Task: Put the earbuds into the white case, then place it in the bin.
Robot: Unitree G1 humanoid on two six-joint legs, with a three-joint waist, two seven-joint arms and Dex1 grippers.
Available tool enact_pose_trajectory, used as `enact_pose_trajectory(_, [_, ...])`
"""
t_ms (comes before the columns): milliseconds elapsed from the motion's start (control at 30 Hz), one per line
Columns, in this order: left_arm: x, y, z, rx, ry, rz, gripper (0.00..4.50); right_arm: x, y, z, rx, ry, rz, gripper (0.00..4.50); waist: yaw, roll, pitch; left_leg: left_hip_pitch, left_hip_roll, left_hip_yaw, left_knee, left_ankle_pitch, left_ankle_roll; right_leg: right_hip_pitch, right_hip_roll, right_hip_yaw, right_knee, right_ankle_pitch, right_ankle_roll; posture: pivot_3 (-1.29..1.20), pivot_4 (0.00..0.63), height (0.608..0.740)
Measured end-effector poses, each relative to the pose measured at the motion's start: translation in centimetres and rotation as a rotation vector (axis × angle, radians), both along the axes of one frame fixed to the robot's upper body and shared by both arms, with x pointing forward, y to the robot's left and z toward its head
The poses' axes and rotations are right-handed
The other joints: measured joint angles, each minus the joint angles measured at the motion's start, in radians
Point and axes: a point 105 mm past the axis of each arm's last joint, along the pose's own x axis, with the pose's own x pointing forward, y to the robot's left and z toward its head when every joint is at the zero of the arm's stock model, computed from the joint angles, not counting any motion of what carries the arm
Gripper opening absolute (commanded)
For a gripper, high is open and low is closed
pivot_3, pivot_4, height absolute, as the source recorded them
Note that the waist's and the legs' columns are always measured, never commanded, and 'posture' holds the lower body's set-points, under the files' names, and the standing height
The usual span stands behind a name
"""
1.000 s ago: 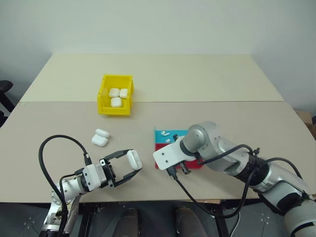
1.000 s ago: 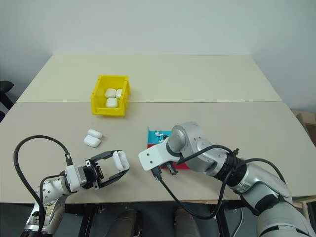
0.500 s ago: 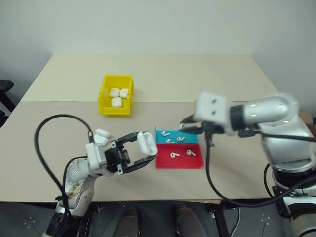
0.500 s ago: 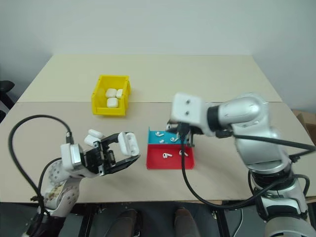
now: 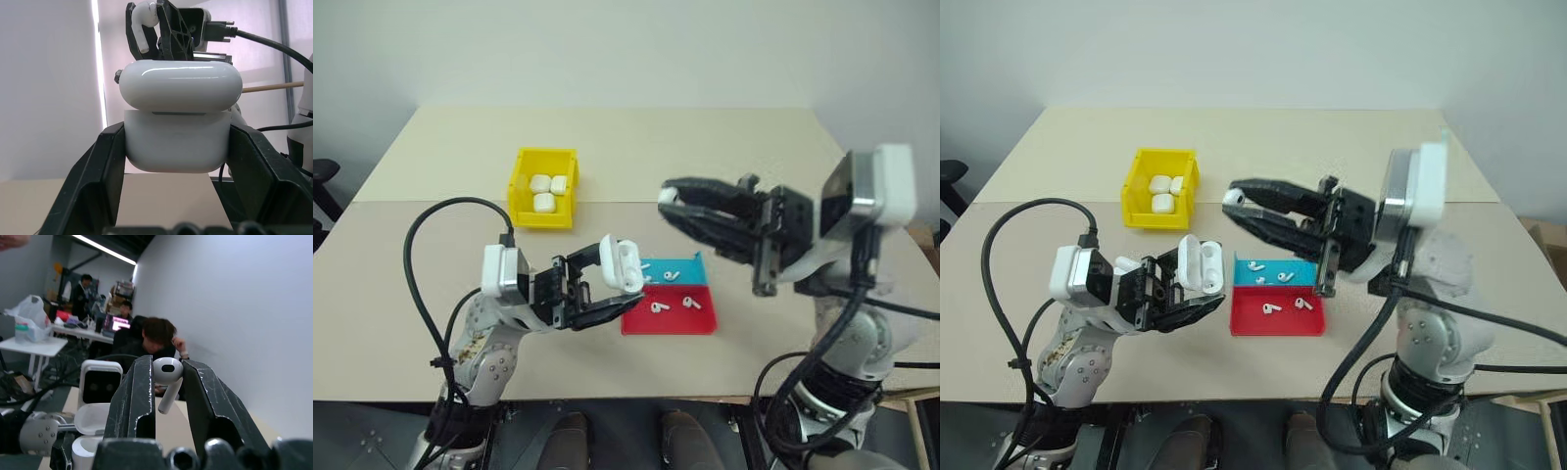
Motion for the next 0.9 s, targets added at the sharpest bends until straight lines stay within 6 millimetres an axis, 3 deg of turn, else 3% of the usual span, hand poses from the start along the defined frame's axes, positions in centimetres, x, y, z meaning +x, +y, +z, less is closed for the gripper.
enact_pose_trajectory(267, [-0.2,-0.4,-0.3,0.016,-0.016,-0.017,2.79,0.5,1.4,-1.1,0.024,-0.030,0.045,0.85,-0.009,0.000,0.000,0.000,0.000,0.000,0.000,0.000,0.000,0.000,0.000,0.000,0.000,0.000,0.000,0.00,0.150,0.740])
enact_pose_trajectory(900, [0.0,-0.6,-0.4,0.013,-0.032,-0.004,2.79,0.6,1.6,-3.7,-0.070,-0.025,0.027,0.85,-0.010,0.000,0.000,0.000,0.000,-0.001,0.000,0.000,0.000,0.000,0.000,0.000,0.000,0.000,0.000,0.00,0.150,0.740])
